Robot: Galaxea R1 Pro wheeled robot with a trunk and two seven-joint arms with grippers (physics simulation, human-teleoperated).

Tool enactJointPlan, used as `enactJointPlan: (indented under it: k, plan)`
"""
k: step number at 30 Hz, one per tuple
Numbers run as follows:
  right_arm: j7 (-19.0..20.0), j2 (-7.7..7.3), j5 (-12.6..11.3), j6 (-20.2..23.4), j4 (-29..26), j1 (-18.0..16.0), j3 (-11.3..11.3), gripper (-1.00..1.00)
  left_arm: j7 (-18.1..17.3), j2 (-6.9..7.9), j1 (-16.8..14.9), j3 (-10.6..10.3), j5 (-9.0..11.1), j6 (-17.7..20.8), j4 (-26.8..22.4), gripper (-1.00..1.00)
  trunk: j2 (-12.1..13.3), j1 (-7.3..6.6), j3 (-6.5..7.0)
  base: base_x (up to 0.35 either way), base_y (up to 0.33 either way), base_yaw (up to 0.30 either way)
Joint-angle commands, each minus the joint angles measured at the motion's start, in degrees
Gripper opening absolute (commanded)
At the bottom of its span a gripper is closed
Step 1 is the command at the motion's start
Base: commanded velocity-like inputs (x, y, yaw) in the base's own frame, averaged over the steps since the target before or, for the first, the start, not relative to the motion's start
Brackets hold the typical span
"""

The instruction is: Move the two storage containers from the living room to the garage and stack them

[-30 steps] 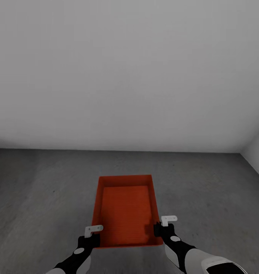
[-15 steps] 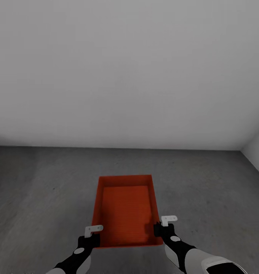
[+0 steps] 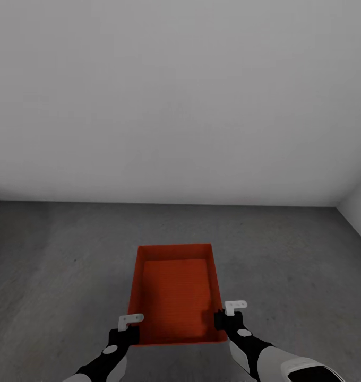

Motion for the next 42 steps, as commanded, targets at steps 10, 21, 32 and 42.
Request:
enactJointPlan:
  k: [10, 21, 32, 42]
  plan:
    - [0.1, 0.04, 0.0, -0.1, 0.2, 0.0, -1.9, -1.00, 0.5, -0.04, -0.1, 0.0, -0.3, -0.7, -0.2, -1.00, 0.0, 0.00, -0.07, 0.000, 0.000, 0.000]
    - [0.1, 0.04, 0.0, -0.1, 0.2, 0.0, -1.9, -1.00, 0.5, -0.04, -0.1, 0.0, -0.3, -0.7, -0.2, -1.00, 0.0, 0.00, -0.07, 0.000, 0.000, 0.000]
    - [0.1, 0.04, 0.0, -0.1, 0.2, 0.0, -1.9, -1.00, 0.5, -0.04, 0.0, 0.0, -0.3, -0.7, -0.2, -1.00, 0.0, 0.00, -0.30, 0.000, 0.000, 0.000]
    - [0.1, 0.04, 0.0, -0.1, 0.2, 0.0, -1.9, -1.00, 0.5, -0.04, -0.1, 0.0, -0.3, -0.7, -0.2, -1.00, 0.0, 0.00, -1.16, 0.000, 0.000, 0.000]
